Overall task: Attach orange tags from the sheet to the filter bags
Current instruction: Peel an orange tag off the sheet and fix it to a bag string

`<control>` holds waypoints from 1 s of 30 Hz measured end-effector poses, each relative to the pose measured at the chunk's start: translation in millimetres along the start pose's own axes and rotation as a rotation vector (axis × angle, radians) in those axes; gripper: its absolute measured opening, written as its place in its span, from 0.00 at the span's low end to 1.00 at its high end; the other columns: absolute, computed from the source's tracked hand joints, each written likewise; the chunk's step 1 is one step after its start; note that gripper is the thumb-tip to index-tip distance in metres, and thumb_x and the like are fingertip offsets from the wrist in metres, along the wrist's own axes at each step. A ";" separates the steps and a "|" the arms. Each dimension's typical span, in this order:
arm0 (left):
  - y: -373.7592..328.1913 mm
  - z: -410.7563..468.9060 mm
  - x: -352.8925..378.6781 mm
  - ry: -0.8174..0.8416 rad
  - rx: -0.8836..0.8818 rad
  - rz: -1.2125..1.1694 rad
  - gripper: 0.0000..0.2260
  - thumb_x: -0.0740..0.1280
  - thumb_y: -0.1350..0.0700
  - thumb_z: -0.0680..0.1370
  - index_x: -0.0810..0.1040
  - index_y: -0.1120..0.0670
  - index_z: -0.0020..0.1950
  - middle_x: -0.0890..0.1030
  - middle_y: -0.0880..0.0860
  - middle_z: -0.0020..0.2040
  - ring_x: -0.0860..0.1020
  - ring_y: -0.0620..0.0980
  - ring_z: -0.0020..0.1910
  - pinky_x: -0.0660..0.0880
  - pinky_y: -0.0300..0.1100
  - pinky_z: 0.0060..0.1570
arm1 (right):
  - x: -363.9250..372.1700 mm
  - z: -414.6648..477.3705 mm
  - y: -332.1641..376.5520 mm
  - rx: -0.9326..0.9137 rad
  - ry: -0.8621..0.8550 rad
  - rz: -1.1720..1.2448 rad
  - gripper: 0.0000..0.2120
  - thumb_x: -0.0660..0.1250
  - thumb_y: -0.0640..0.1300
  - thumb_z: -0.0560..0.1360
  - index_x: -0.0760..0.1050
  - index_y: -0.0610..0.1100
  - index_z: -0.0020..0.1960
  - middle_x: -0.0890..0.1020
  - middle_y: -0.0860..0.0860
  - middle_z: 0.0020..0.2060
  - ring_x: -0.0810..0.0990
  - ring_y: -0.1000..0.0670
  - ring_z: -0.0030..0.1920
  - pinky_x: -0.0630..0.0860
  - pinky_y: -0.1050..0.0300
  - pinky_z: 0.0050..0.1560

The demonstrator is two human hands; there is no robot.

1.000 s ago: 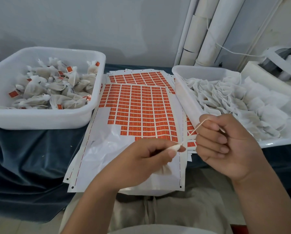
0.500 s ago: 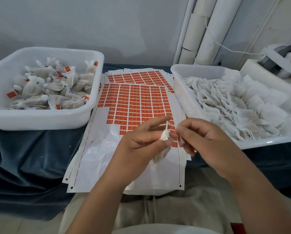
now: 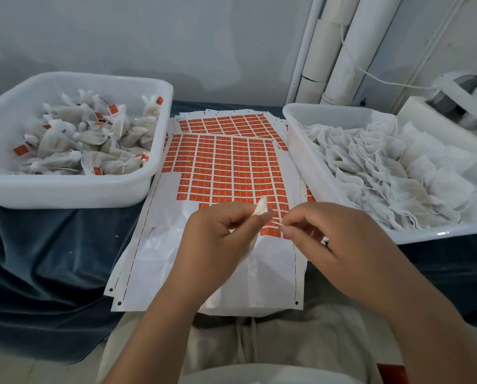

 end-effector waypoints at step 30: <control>-1.1 -10.4 -0.4 0.601 -0.033 -0.262 0.15 0.59 0.43 0.86 0.85 0.43 0.58 0.83 0.52 0.52 0.81 0.52 0.53 0.79 0.44 0.57 | 21.3 7.3 -15.4 0.074 -0.036 0.637 0.07 0.71 0.54 0.76 0.86 0.53 0.47 0.85 0.54 0.42 0.84 0.50 0.44 0.80 0.60 0.45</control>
Point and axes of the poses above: each hand's wrist, its own z-axis towards the middle knuckle, its own x-axis out of the palm, y = z × x, the point moved 3 cm from there along z, towards the middle knuckle
